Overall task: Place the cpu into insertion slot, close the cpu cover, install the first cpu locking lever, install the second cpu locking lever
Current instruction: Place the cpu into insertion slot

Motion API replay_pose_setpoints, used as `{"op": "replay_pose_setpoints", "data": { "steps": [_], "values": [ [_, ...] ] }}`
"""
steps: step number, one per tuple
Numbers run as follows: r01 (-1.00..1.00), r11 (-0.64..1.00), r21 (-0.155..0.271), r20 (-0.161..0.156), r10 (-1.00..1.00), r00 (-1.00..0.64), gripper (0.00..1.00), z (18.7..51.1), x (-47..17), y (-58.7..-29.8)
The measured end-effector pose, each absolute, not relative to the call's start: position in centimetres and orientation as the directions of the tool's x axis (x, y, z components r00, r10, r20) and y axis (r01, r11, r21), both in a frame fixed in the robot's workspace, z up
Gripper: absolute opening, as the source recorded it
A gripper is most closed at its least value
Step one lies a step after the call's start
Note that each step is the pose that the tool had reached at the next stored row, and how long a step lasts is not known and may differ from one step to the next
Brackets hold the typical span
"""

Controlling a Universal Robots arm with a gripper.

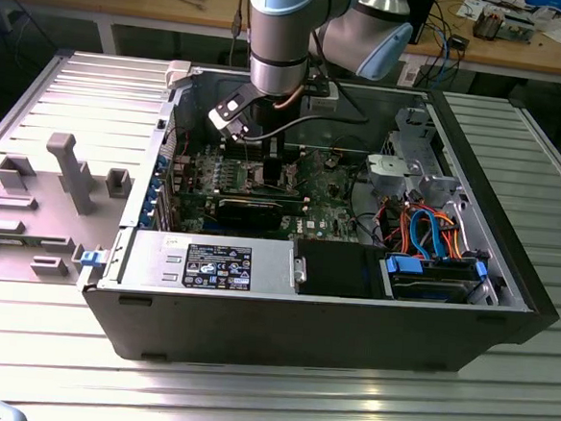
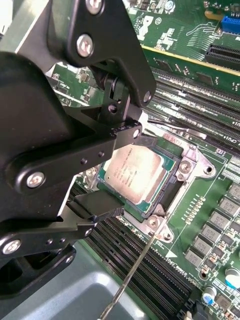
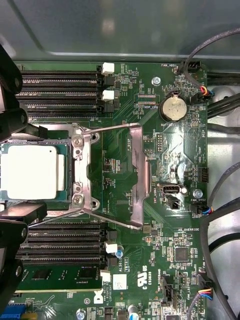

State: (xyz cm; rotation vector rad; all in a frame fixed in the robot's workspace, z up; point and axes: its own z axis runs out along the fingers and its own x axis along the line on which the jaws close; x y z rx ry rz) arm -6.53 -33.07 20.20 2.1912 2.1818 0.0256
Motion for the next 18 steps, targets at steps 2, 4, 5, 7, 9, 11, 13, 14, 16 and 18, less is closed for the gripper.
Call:
{"op": "replay_pose_setpoints", "data": {
  "steps": [2,4,5,7,9,11,13,14,16,18],
  "values": [
    [0.999,-0.004,0.047,-0.027,1.000,0.005,0.62,20.20,-6.53,-33.07],
    [0.999,-0.003,0.046,-0.028,1.000,0.005,0.62,20.17,-6.52,-33.06],
    [0.999,-0.003,0.047,-0.028,1.000,0.005,0.62,20.15,-6.51,-33.04],
    [0.999,-0.004,0.047,-0.027,1.000,0.005,0.62,20.06,-6.50,-33.02],
    [0.999,-0.004,0.047,-0.028,1.000,0.005,0.62,19.93,-6.48,-33.02],
    [0.999,-0.003,0.046,-0.028,1.000,0.005,0.62,19.91,-6.46,-33.01],
    [0.999,-0.004,0.047,-0.028,1.000,0.005,0.62,19.90,-6.46,-32.96],
    [0.999,-0.003,0.047,-0.028,1.000,0.004,0.62,19.90,-6.46,-32.93],
    [0.999,0.001,0.047,-0.028,1.000,0.000,0.62,19.90,-6.46,-32.89],
    [0.999,0.008,0.047,-0.028,1.000,-0.006,0.62,19.90,-6.46,-32.87]
  ]
}}
